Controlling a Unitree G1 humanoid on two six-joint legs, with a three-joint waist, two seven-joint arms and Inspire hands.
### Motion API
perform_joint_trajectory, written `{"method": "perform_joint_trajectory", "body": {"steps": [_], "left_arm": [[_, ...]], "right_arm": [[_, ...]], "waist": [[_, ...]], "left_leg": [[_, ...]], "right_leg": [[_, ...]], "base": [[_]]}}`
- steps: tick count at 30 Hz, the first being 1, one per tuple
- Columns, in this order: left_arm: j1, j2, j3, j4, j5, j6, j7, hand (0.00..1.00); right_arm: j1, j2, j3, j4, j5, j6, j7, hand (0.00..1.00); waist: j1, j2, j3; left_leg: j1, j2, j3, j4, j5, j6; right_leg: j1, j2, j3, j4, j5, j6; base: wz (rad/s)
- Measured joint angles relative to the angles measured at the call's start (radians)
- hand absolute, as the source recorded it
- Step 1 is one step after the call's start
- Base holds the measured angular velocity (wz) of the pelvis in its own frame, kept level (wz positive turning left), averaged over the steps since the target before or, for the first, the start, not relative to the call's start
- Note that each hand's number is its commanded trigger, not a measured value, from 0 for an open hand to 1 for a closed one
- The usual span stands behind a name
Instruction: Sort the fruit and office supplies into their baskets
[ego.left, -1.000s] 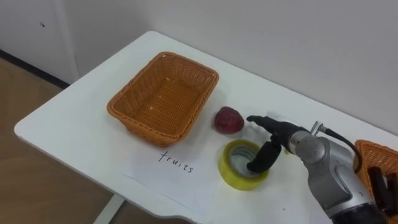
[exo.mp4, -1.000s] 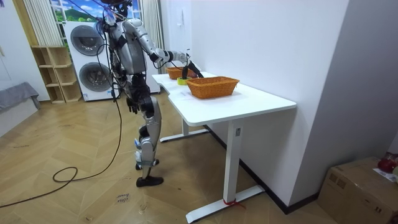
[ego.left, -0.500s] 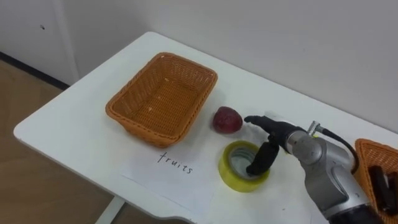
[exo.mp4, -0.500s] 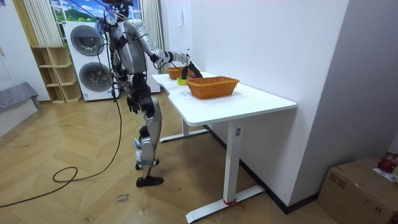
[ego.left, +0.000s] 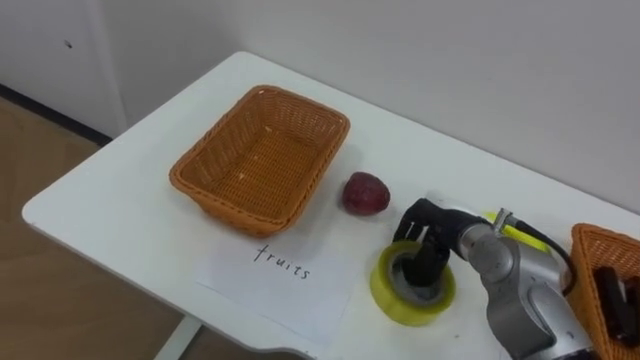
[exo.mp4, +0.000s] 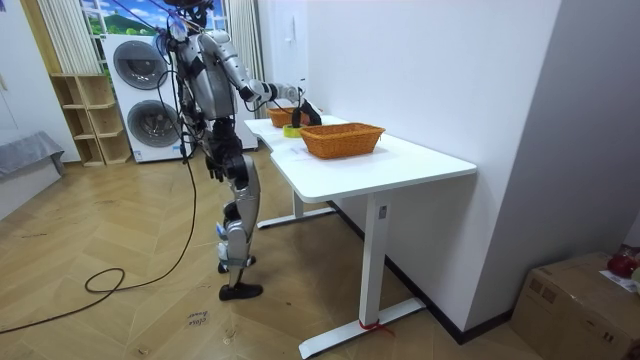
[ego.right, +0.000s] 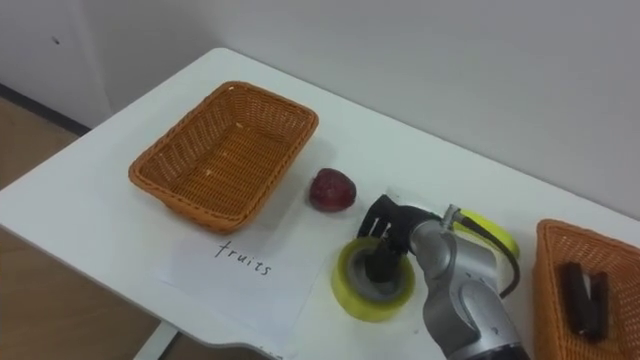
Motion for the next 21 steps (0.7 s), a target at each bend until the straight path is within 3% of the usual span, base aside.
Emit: {"method": "perform_joint_trajectory", "body": {"steps": [13,21], "left_arm": [[0.003,0.003,-0.013,-0.008,-0.002,-0.002,0.012,0.00],[0.002,0.003,-0.012,-0.003,0.000,-0.021,0.021,0.00]], "right_arm": [[0.001,-0.007,-0.013,-0.003,0.062,-0.004,-0.015,1.00],[0.015,-0.018,-0.058,-0.018,0.174,-0.059,-0.044,1.00]], "waist": [[-0.011,-0.006,-0.0008],[-0.037,-0.001,0.0016]], "left_leg": [[-0.002,-0.001,-0.003,0.002,0.001,-0.001],[-0.003,-0.001,0.017,0.001,0.001,-0.001]], "right_leg": [[0.000,0.000,-0.001,0.001,0.000,0.000],[-0.001,0.002,0.023,-0.002,0.000,0.000]], "base": [[0.01],[-0.06]]}}
